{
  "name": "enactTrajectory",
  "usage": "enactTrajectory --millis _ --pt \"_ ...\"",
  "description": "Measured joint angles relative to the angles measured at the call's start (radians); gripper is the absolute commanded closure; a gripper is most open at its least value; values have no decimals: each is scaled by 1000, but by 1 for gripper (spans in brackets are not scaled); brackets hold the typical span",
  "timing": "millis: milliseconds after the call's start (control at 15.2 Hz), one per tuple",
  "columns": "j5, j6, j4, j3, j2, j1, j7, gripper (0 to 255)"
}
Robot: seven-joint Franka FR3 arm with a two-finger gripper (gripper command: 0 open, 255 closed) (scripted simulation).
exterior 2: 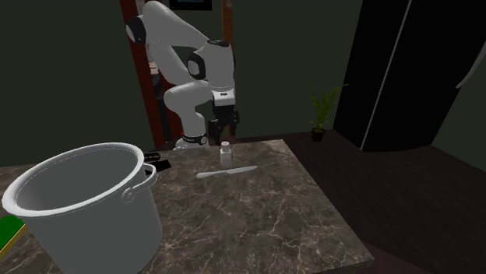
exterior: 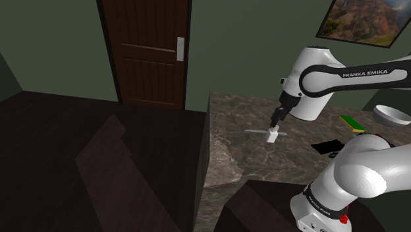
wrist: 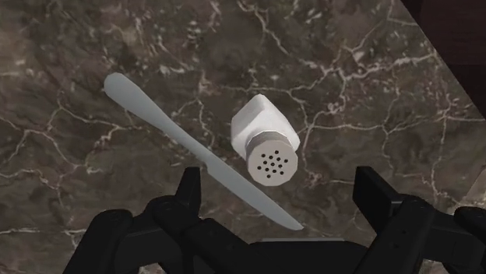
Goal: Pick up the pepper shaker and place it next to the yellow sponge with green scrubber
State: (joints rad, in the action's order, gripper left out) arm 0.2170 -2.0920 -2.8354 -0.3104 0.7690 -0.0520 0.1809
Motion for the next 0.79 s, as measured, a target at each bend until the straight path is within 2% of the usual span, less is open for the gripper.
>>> enactTrajectory --millis 330,726,792 --pt "16 -86 -44 -21 -41 -6 6 0" --pt "16 -102 -50 -21 -50 -3 4 0" --pt "16 -102 -50 -21 -50 -3 4 255"
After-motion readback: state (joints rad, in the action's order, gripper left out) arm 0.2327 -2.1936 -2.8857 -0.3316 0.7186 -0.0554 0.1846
